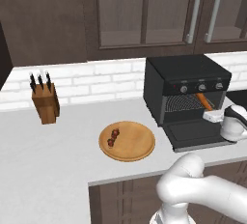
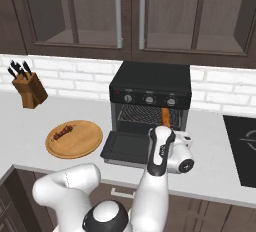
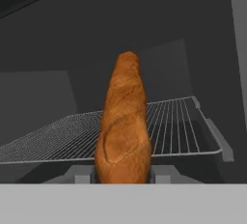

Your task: Pick up the kebab skewer and baguette bread, and place them inside the toaster oven. Close the toaster oven door and start by setting the timer.

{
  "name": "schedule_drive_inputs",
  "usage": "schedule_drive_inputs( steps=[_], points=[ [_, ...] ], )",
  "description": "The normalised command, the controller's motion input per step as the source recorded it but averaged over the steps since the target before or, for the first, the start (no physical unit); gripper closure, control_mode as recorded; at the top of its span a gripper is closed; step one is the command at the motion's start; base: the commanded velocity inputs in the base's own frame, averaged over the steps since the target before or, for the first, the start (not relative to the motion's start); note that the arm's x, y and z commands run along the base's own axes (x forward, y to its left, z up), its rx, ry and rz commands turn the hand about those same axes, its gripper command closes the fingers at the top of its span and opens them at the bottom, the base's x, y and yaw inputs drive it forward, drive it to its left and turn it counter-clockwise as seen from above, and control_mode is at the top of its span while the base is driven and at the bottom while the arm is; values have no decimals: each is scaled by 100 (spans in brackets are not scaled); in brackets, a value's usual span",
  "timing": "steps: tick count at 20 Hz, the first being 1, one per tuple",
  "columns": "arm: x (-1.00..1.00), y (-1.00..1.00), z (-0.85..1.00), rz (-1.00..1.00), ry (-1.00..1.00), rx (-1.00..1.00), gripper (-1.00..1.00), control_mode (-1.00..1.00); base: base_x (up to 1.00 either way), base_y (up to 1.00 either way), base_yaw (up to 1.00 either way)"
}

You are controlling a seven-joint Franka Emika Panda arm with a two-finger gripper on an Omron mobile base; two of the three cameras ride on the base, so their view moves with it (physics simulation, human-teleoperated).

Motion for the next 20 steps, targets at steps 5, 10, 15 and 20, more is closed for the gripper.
schedule_drive_inputs(
  steps=[5,10,15,20],
  points=[
    [22,15,4,-1,0,0,100,-100,0,0,0],
    [23,10,4,-4,-2,0,100,-100,0,0,0],
    [30,4,3,-6,-3,0,100,-100,0,0,0],
    [5,11,10,-1,-4,0,100,-100,0,0,0]
  ],
)
